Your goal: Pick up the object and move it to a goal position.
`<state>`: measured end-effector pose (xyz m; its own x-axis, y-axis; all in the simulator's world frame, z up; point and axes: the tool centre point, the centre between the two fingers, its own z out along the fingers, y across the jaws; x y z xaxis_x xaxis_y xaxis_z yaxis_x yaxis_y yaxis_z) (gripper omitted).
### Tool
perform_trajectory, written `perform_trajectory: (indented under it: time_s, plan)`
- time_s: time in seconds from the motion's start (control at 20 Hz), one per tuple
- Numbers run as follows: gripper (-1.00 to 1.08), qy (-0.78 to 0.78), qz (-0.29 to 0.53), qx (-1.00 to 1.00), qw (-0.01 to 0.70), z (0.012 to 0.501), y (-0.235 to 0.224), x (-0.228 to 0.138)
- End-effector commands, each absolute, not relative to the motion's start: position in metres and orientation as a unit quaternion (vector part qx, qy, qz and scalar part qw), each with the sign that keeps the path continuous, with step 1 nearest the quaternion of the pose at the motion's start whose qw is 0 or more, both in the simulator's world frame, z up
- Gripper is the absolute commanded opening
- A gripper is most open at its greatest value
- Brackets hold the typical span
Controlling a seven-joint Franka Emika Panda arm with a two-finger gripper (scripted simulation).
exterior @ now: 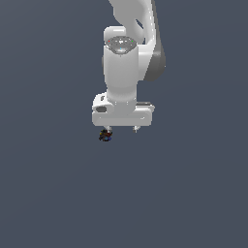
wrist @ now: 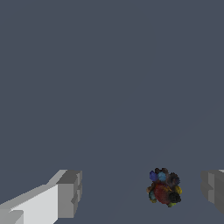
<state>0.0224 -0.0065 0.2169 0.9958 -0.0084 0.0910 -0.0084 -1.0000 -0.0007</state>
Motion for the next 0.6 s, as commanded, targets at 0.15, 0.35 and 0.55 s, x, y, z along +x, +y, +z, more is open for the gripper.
perform_trajectory:
  time_s: [0.15,0.35,0.55]
  plan:
    - [1.00,0.003,-0.048,-0.999,0.001,0.220,-0.006,0.023]
    - [1.00,-0.003,-0.058,-0.998,0.004,0.231,-0.002,0.026]
    - [1.00,-0.005,-0.062,-0.998,0.005,0.236,0.001,0.027]
